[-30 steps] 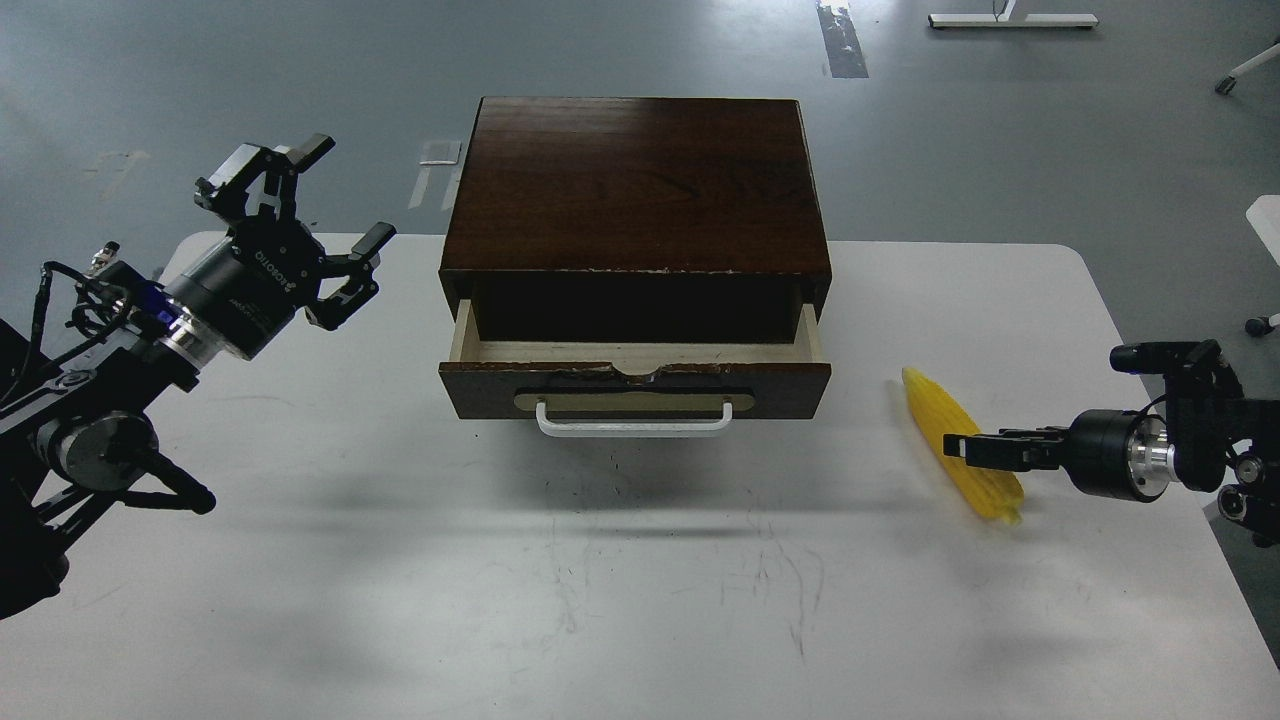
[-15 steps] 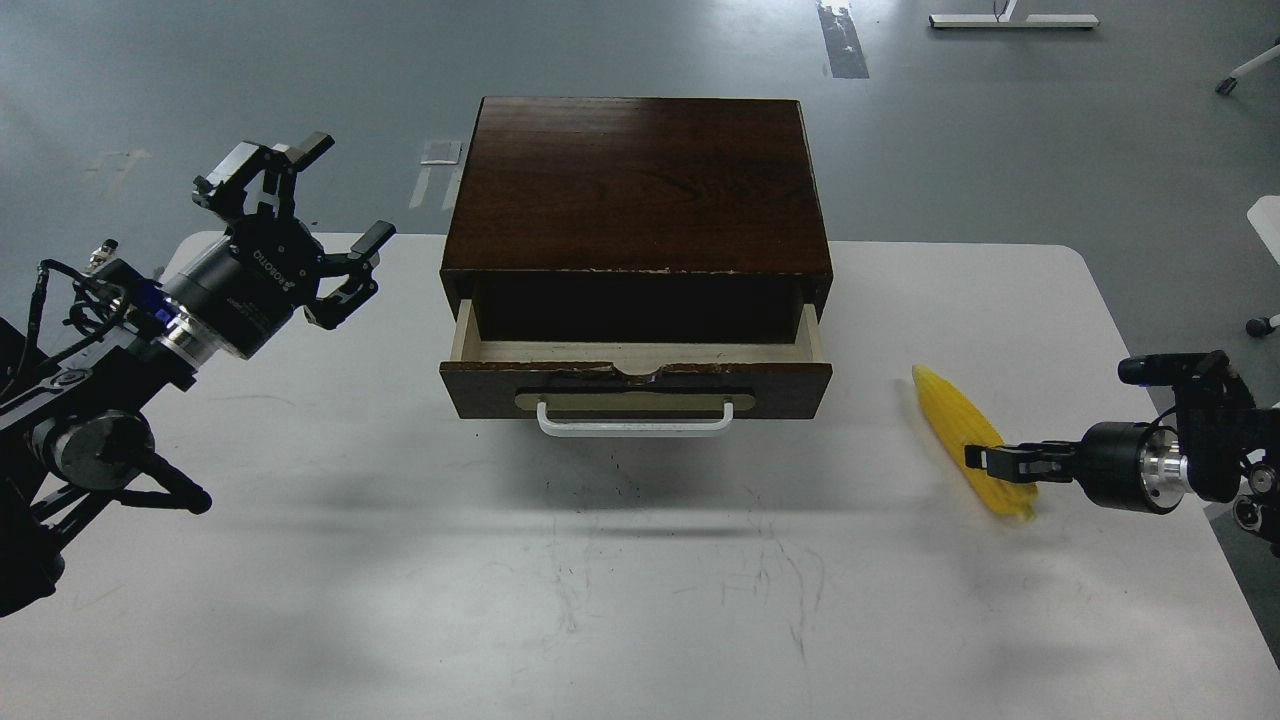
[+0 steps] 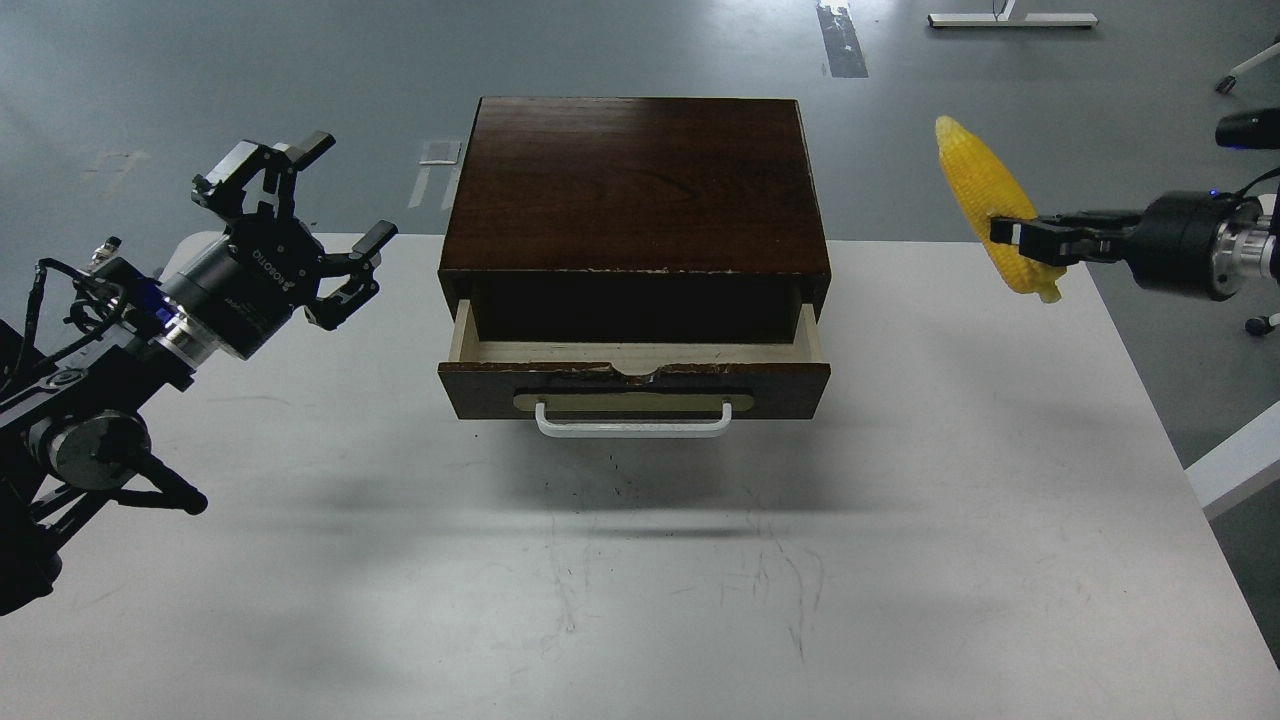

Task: Put corn in drawer with both arms
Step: 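Lift the corn with the right gripper and carry it over the drawer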

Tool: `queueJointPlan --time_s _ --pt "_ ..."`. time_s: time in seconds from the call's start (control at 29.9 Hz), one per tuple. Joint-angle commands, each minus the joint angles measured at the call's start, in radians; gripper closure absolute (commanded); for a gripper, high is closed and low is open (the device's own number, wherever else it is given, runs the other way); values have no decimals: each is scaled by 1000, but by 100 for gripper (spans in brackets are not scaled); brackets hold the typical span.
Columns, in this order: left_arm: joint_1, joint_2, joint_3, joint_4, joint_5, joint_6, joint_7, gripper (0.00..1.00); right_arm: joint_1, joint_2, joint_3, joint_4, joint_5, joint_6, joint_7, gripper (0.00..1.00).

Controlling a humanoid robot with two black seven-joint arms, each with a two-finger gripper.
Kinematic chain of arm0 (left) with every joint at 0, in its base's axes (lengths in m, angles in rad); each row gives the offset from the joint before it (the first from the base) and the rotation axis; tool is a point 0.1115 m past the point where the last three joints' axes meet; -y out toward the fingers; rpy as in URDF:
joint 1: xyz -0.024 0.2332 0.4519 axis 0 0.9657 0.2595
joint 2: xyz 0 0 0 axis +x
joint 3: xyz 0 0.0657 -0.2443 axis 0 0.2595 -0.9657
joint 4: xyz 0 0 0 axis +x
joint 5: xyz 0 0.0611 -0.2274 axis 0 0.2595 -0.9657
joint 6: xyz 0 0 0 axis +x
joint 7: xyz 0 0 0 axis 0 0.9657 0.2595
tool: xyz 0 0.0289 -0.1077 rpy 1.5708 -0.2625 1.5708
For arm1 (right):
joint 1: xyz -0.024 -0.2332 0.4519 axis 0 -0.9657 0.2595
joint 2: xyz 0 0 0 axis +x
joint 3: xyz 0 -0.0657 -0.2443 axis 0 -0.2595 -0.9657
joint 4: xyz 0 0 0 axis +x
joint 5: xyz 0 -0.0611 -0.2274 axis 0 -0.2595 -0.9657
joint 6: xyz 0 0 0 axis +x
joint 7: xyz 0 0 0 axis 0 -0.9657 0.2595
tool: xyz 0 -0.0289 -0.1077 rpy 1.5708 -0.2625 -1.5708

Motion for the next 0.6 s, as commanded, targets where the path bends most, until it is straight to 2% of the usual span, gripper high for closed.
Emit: queueJointPlan --time_s 0.0,0.13,0.27,0.57 --pt "-1 1 -5 0 0 -2 0 2 112 49 -2 1 2 48 0 95" --pt "-1 -6 -7 0 0 0 0 2 192 132 -48 -1 2 51 0 95" --pt "-2 -6 -9 0 0 0 1 2 348 276 -153 -1 6 48 0 94" --pt "-7 -8 -9 0 0 0 1 2 439 461 -193 80 2 48 0 94"
